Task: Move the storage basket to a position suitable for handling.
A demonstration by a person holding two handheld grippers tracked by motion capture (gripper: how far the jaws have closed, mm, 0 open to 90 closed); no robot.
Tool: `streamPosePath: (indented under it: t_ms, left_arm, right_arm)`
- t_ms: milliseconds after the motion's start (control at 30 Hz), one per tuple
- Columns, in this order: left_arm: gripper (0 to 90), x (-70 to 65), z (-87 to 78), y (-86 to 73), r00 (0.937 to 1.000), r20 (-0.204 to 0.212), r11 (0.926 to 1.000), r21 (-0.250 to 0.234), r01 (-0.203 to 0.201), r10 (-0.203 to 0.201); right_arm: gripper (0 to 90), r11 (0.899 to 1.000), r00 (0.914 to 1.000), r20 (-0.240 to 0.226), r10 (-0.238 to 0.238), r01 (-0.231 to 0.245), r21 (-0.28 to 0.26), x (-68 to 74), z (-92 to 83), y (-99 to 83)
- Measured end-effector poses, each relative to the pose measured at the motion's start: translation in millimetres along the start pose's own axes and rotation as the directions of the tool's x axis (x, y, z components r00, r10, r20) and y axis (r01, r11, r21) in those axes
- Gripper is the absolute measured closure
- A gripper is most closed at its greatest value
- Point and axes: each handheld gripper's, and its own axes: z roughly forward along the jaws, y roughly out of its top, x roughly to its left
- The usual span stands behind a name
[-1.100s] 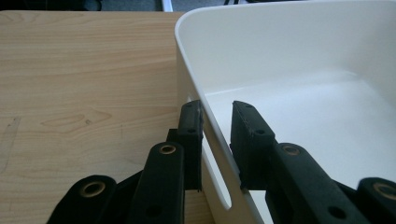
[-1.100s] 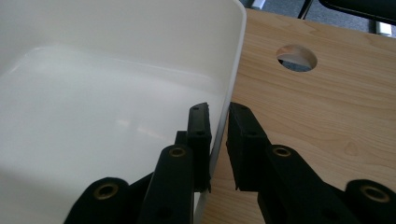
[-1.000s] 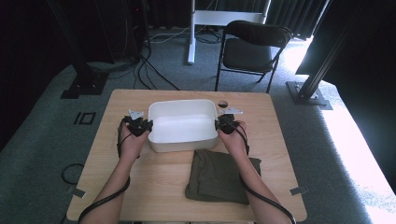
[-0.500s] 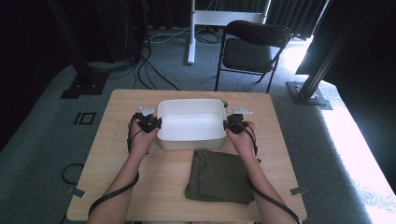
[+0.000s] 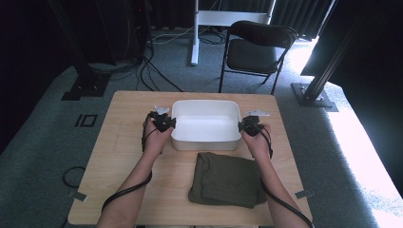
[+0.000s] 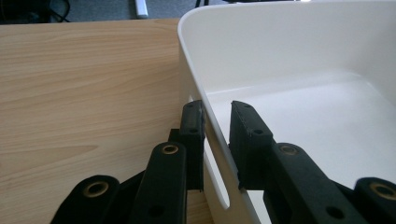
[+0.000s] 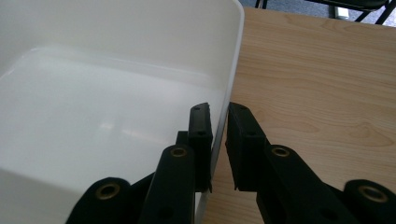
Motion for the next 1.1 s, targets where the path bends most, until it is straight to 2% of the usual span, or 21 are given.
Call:
streamPosePath:
  t_ms: [267, 333, 500, 633, 1100]
  left_arm:
    - [76.8, -18.2, 9.6, 6.0, 0.9997, 0.021, 0.9999, 0.009, -0.012, 0.012]
    - [76.8, -23.5, 11.9, 7.3, 0.9995, 0.030, 0.9999, 0.012, -0.008, 0.007]
    - [76.7, -35.5, 17.5, 11.3, 0.9988, 0.040, 0.9994, 0.020, -0.029, 0.029]
    - [76.6, -42.6, 22.2, 13.7, 0.9980, 0.057, 0.9994, 0.019, -0.030, 0.029]
    - [76.5, -56.9, 28.7, 16.9, 0.9965, 0.073, 0.9989, 0.019, -0.043, 0.042]
  right_arm:
    - [80.9, 0.999, 0.9994, 0.012, 0.033, -0.033, -0.003, -22.2, -4.1, -2.7]
    - [81.1, 0.999, 0.9993, 0.015, 0.034, -0.034, -0.005, -24.4, -4.4, -3.0]
    - [81.5, 0.999, 0.9983, 0.048, 0.032, -0.033, 0.002, -37.7, -8.8, -5.4]
    - [81.6, 0.999, 0.9975, 0.052, 0.047, -0.047, 0.003, -47.5, -11.0, -6.7]
    - [81.9, 0.998, 0.9952, 0.076, 0.061, -0.061, -0.003, -63.3, -15.5, -10.6]
